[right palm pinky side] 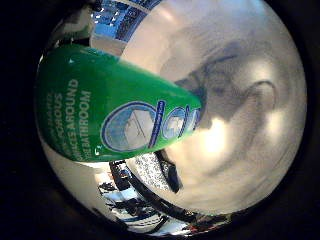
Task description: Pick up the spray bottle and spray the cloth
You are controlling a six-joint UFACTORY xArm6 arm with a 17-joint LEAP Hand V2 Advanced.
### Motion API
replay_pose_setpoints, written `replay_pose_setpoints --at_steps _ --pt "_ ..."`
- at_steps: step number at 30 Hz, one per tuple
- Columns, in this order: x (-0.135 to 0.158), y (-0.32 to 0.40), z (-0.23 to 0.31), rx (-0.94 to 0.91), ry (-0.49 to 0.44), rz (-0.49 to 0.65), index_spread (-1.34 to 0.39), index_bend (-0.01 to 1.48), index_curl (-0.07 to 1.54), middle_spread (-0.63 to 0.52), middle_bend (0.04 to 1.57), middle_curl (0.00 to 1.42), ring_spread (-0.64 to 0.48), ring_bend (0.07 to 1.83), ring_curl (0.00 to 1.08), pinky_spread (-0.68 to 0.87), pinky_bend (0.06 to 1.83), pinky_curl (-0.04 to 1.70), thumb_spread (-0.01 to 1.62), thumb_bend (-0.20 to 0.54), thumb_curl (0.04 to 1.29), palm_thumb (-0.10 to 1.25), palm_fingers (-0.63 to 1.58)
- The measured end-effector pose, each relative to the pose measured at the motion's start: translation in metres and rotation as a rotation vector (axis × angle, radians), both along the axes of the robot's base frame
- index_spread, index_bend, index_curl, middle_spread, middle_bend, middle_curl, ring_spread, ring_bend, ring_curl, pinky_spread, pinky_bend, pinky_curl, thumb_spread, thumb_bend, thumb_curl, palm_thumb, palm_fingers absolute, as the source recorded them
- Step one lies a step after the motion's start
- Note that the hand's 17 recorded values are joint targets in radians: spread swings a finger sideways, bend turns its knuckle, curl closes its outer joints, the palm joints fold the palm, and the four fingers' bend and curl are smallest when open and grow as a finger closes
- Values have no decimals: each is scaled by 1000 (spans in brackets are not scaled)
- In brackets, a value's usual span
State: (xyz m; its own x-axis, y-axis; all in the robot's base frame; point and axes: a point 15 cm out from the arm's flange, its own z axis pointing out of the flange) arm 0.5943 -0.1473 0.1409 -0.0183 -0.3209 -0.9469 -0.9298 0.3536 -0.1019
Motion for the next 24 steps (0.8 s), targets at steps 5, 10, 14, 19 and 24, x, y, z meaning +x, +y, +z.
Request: replay_pose_setpoints --at_steps 5,10,14,19,24 --pt "8 -8 8 12 -21 -44 -618 752 1193 -326 1115 1111 -236 1427 762 -199 1365 855 822 -17 373 985 960" --pt "13 -12 17 26 -41 -67 -564 813 1237 -273 1184 1083 -225 1416 781 -164 1321 974 845 -18 394 1028 1014" --pt "11 -28 27 22 -56 -94 -530 859 1238 -247 1214 1061 -224 1406 798 -149 1273 1060 878 -13 414 1053 1022" --pt "3 -54 58 -15 -96 -119 -489 898 1225 -223 1246 1036 -225 1399 817 -138 1211 1175 946 -6 441 1103 1036" --pt "-19 -70 76 -89 -101 -81 -449 919 1208 -198 1273 1012 -228 1390 835 -135 1149 1289 998 -9 471 1138 1040"
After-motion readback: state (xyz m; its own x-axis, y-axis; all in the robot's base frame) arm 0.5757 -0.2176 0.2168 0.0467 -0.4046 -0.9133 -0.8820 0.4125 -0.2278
